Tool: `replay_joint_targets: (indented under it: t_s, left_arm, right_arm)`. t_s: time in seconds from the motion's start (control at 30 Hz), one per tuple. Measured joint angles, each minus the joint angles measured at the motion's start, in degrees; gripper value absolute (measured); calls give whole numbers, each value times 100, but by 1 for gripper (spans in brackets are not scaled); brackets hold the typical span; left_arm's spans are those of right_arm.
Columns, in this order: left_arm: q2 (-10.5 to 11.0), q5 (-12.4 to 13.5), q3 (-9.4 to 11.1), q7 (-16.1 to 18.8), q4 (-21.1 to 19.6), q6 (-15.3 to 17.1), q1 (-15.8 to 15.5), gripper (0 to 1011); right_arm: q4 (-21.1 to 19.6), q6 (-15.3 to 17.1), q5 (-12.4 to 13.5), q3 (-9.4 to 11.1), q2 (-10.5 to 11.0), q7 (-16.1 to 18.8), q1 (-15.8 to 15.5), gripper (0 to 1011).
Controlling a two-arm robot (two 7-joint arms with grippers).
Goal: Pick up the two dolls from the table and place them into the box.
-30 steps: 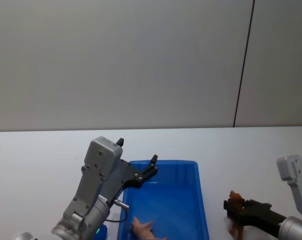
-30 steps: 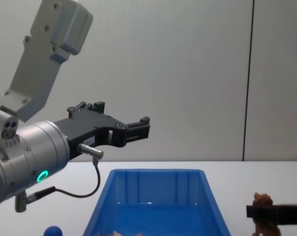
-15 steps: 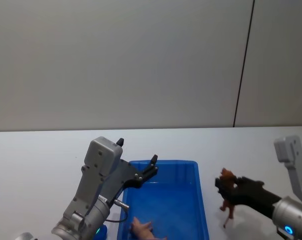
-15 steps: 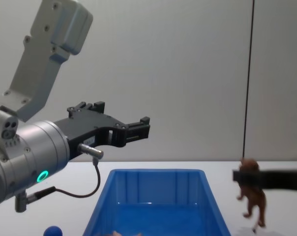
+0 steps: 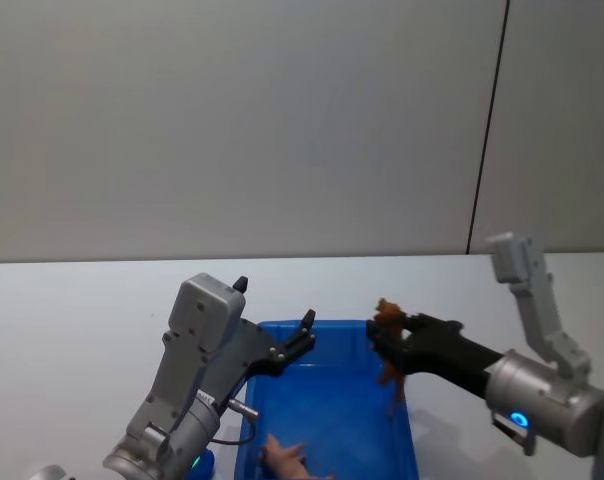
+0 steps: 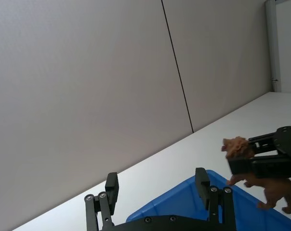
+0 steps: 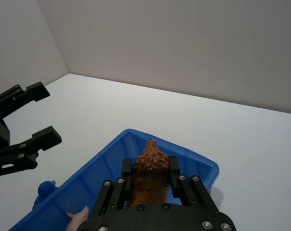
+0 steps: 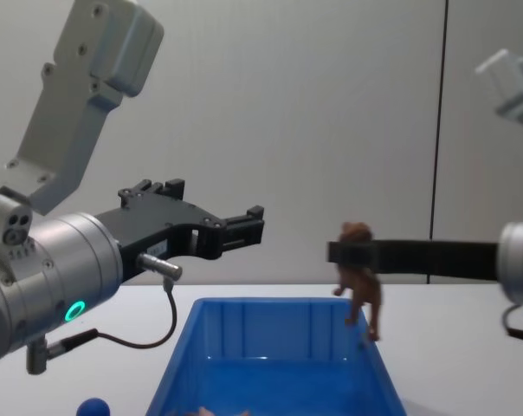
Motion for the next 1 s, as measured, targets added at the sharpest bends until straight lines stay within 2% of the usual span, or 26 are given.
replay_joint_targets:
  t_s: [0.1, 0.2, 0.3, 0.33, 0.43, 0.57, 0.8, 1.0]
  left_arm:
    - [0, 0, 0, 0, 0, 0, 0, 1001]
    - [0, 0, 0, 0, 0, 0, 0, 1001]
    - [0, 0, 0, 0, 0, 0, 0, 1001]
    - [0, 0, 0, 0, 0, 0, 0, 1002]
    - [0, 0, 0, 0, 0, 0, 0, 1002]
    - [0, 0, 0, 0, 0, 0, 0, 1002]
    - [0, 0, 0, 0, 0, 0, 0, 1002]
    - [0, 0, 0, 0, 0, 0, 0, 1001]
  right_arm:
    - [115, 8, -40, -59, -81, 54, 97, 425]
    - [272, 15, -97, -129, -182, 116, 216, 499]
    - [446, 13, -160, -185, -264, 162, 314, 599]
    - [514, 6, -189, -209, -297, 181, 350, 662]
    - [604, -17, -232, -239, -334, 205, 402, 718]
    - [703, -106, -326, -268, -355, 250, 446, 868]
    - [637, -319, -452, -231, -228, 327, 356, 1001]
    - [379, -534, -482, -123, 24, 397, 110, 1001]
